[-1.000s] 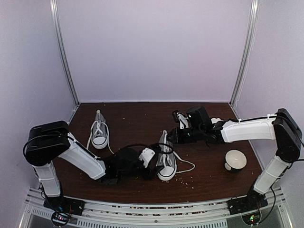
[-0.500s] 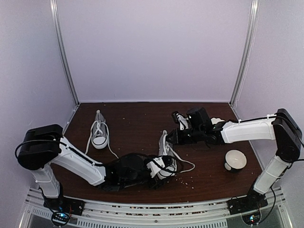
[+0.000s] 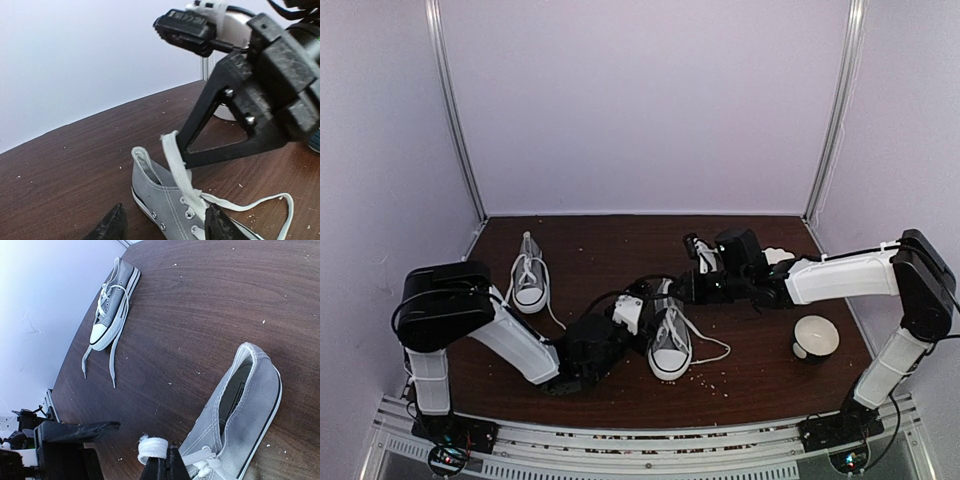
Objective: Tie the shoes
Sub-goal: Pass from the left arm to the right, then pass from the right arm to the left
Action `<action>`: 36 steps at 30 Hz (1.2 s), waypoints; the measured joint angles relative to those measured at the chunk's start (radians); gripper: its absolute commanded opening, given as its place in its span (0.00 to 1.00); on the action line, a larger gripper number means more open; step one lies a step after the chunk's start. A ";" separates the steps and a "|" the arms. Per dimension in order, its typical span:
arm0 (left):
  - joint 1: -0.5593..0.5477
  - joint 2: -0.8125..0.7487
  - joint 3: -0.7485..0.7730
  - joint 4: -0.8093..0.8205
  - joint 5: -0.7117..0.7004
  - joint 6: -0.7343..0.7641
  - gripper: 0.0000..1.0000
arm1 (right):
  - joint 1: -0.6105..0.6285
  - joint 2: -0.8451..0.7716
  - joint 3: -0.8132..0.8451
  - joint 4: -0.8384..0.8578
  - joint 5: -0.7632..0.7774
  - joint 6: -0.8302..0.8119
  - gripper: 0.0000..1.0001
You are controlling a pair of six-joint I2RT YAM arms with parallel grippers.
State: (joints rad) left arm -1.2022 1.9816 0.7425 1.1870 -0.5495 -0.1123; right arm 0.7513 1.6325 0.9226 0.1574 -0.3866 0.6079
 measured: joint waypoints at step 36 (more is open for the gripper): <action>0.130 0.151 0.213 -0.165 0.286 -0.229 0.00 | -0.003 0.000 -0.017 0.035 0.021 0.024 0.00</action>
State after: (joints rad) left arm -1.0718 2.1330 0.9558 1.0222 -0.2634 -0.3416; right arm 0.7486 1.6325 0.9058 0.1921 -0.3656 0.6323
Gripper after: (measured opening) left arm 0.084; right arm 0.007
